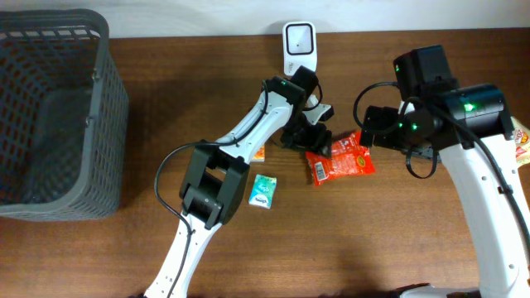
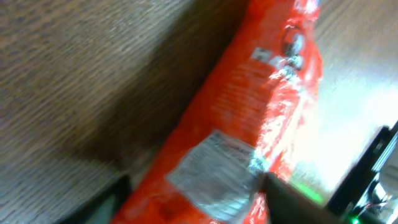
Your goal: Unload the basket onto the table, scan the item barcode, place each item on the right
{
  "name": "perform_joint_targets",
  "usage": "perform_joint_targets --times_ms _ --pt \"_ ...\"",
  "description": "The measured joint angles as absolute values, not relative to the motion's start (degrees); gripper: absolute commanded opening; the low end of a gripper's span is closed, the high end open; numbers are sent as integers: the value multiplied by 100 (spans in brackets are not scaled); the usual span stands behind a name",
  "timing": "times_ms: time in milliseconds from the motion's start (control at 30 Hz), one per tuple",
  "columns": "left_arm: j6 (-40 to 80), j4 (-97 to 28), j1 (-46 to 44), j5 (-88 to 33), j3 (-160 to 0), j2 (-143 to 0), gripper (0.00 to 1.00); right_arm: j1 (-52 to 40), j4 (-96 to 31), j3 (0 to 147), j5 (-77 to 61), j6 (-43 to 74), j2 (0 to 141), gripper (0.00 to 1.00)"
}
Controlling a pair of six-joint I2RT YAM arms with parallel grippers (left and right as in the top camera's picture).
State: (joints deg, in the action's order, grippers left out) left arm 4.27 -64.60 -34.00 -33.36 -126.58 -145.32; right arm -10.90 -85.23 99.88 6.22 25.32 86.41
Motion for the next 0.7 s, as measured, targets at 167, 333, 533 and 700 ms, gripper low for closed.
perform_joint_targets --times_ms 167,333,533,700 --pt "410 -6464 -3395 -3437 -12658 -14639 24 -1090 -8525 9988 620 2528 8641 98" --pt "405 -6617 -3367 -3400 -12680 -14639 0 -1090 -8523 9988 620 2532 8643 98" --pt "412 -7413 -3194 -2615 -13413 -14715 0 -1090 -8523 9988 620 2528 8641 98" --pt "410 -8025 -2952 -1306 -14814 -14757 0 -1090 -8521 9988 620 2530 8641 98"
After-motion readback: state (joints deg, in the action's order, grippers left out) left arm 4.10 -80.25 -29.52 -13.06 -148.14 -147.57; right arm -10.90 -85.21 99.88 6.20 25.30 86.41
